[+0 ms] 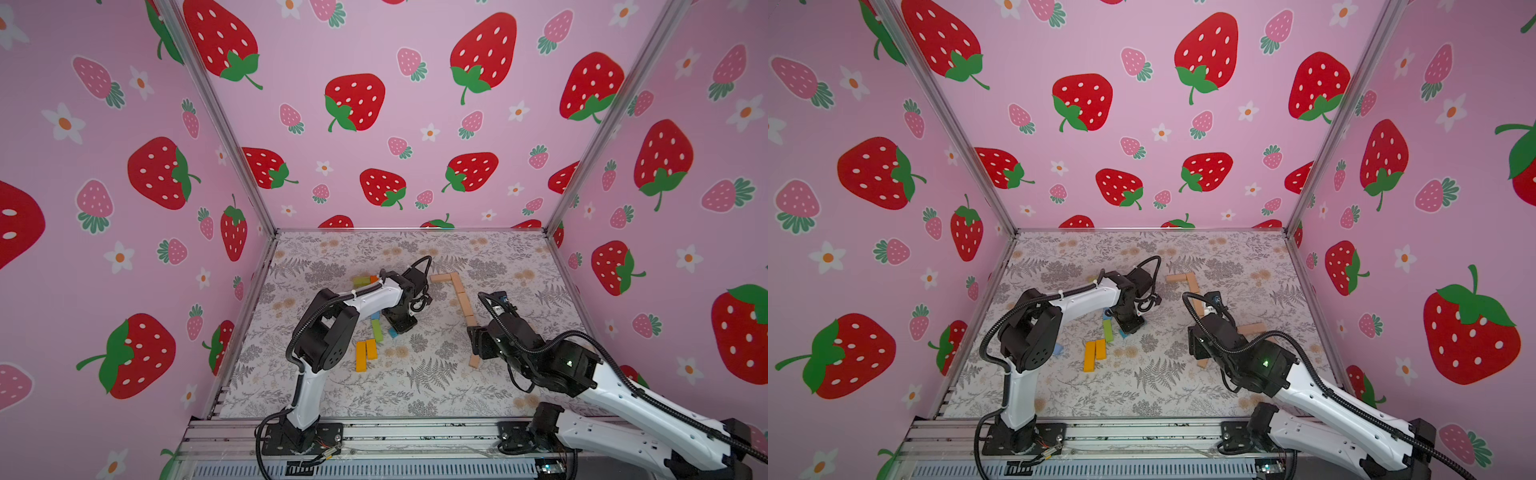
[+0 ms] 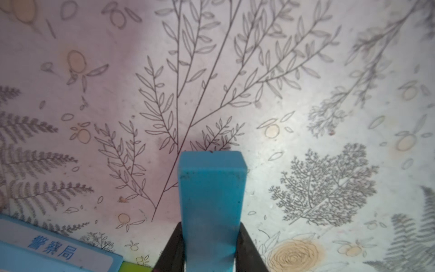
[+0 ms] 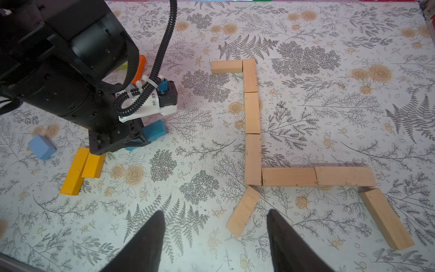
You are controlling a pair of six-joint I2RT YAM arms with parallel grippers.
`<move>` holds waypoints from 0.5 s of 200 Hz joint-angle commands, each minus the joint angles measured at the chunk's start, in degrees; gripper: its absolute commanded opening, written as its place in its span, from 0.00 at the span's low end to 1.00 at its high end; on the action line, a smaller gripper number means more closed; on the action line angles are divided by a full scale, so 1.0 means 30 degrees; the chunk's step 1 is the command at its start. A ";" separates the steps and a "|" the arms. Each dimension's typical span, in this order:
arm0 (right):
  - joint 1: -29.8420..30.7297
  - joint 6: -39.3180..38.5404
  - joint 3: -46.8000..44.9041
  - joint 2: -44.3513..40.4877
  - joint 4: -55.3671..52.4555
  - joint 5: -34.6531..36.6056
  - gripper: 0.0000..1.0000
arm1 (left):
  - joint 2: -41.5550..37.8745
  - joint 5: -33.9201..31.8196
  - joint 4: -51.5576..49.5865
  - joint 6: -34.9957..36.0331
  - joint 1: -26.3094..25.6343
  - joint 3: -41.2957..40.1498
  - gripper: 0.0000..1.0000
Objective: Assemble a giraffe with building blocks
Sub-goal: Assemble the building block at the center of the board.
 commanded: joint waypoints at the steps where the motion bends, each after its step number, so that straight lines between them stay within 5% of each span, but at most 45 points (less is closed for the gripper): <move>1: -0.0109 0.0281 -0.0002 0.0048 -0.0100 0.0271 0.69 | 0.0078 -0.0485 -0.0191 0.1617 -0.0015 -0.0307 0.03; 57: -0.0109 0.0248 0.0137 0.0359 -0.0002 0.0271 0.69 | -0.0115 -0.0897 -0.0573 0.1861 -0.0007 -0.1047 0.05; 100: -0.0109 0.0186 0.0196 0.0477 0.0108 0.0242 0.69 | -0.0242 -0.0981 -0.0877 0.1861 -0.0015 -0.1144 0.18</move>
